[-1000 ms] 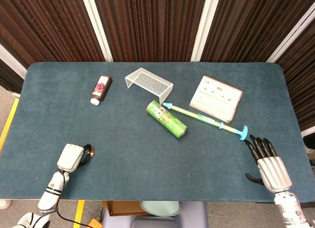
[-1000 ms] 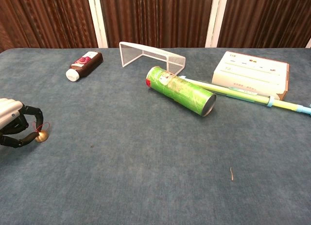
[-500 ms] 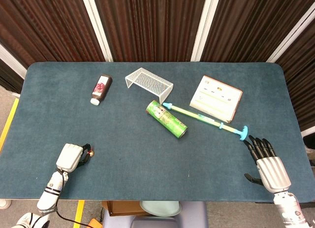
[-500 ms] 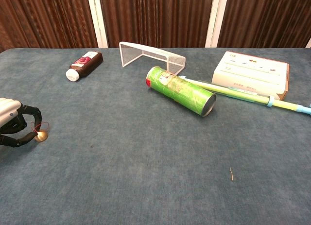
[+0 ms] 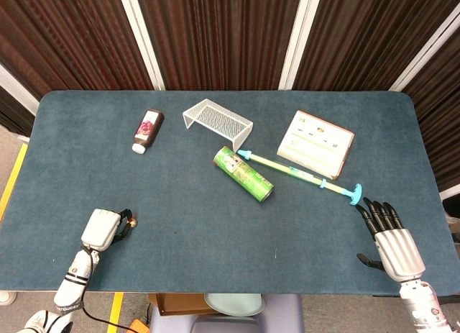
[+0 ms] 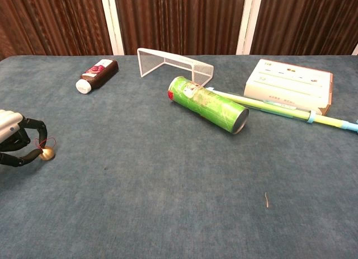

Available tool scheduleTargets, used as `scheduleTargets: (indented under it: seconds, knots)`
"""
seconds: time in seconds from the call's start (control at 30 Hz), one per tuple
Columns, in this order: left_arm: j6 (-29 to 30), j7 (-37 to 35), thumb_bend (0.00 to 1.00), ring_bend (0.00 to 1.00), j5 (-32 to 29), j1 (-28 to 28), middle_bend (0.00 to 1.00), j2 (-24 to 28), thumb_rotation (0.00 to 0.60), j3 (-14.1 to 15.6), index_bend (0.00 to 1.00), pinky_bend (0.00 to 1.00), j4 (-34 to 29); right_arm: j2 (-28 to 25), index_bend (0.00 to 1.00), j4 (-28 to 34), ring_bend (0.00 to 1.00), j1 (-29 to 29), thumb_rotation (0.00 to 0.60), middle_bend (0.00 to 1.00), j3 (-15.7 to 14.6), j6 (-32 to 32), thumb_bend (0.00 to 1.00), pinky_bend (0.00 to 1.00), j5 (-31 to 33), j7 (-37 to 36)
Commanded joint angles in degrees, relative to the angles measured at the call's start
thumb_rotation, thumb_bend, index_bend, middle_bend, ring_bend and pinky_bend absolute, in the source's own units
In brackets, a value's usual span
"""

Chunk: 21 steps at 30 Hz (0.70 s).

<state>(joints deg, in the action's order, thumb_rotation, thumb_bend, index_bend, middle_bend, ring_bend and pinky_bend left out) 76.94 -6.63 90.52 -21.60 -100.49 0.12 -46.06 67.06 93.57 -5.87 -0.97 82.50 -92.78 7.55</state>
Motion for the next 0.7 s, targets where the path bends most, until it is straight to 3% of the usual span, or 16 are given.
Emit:
scheduleTargets:
  seconds: [0.03, 0.3, 0.43, 0.53, 0.7]
  knots:
    - [0.3, 0.1, 0.44, 0.94, -0.1, -0.2, 1.00, 0.3, 0.600, -0.4, 0.73, 1.00, 0.0, 0.0, 0.00, 0.0, 0.00, 0.0, 0.600, 0.00, 0.0, 0.0, 0.18, 0.00, 0.0, 0.0]
    - [0.0, -1.5, 0.44, 0.94, -1.8, -0.8, 1.00, 2.7, 0.600, -2.3, 0.73, 1.00, -2.1, 0.0, 0.00, 0.0, 0.00, -0.3, 0.600, 0.00, 0.2, -0.9, 0.18, 0.00, 0.7, -0.2]
    - [1.1, -2.4, 0.44, 0.94, 0.7, 0.4, 1.00, 5.2, 0.600, 0.6, 0.72, 1.00, -7.6, 0.0, 0.00, 0.0, 0.00, -0.1, 0.600, 0.00, 0.1, 0.1, 0.18, 0.00, 0.0, -0.1]
    - [0.0, 1.4, 0.44, 0.94, -1.2, -0.5, 1.00, 5.3, 0.600, -1.5, 0.72, 1.00, -6.5, 0.0, 0.00, -0.1, 0.00, -0.4, 0.600, 0.00, 0.2, -1.0, 0.18, 0.00, 0.7, -0.3]
    - [-0.3, -0.5, 0.44, 0.95, 0.7, 0.4, 1.00, 7.6, 0.600, 1.1, 0.72, 1.00, -11.8, 0.1, 0.00, -0.2, 0.00, -0.4, 0.600, 0.00, 0.0, -0.7, 0.18, 0.00, 0.4, -0.1]
